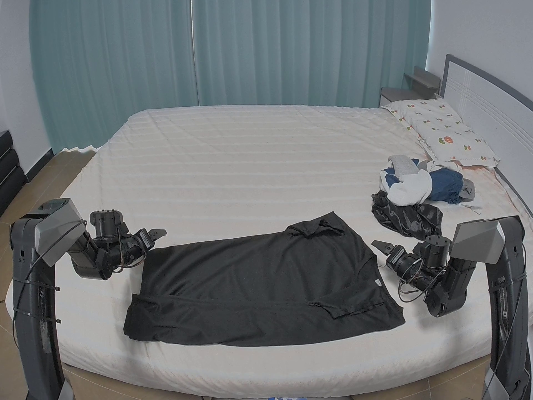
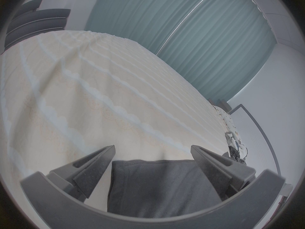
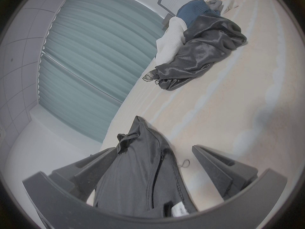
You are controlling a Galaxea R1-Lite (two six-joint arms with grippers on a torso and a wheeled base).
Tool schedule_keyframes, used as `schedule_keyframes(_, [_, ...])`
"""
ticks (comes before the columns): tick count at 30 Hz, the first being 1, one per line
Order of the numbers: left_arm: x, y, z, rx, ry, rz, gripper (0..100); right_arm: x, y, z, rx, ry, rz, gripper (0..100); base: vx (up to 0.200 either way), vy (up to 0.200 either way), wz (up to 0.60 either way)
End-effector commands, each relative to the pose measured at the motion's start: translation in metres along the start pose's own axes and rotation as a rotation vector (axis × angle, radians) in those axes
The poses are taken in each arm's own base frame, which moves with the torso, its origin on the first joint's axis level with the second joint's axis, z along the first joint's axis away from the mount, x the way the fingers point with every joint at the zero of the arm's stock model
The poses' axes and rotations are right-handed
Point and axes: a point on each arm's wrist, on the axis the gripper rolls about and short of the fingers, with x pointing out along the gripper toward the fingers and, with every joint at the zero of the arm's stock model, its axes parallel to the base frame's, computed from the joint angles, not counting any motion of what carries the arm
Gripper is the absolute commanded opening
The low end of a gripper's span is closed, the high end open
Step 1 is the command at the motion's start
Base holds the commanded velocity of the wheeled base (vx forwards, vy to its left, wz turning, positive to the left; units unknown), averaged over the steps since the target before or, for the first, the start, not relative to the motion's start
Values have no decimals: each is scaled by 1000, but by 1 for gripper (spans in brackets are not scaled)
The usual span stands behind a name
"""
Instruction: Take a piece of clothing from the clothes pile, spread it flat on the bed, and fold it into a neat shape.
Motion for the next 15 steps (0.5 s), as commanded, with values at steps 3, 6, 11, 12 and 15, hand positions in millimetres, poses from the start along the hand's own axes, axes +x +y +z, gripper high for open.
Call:
schedule_keyframes(3, [3, 1, -6, 4, 17, 0, 100, 0, 0, 0, 2, 1, 0, 100, 0, 0, 0])
schedule_keyframes(6, [0, 2, -9, -1, 28, 7, 100, 0, 0, 0, 1, 0, 1, 100, 0, 0, 0])
schedule_keyframes(11, [-6, 3, -16, -6, 52, 19, 100, 0, 0, 0, 1, -1, 2, 100, 0, 0, 0])
schedule_keyframes(12, [-6, 3, -16, -6, 52, 19, 100, 0, 0, 0, 1, -1, 2, 100, 0, 0, 0])
schedule_keyframes(15, [-5, 4, -16, 2, 50, 18, 100, -1, 1, 0, -3, -6, 10, 100, 0, 0, 0])
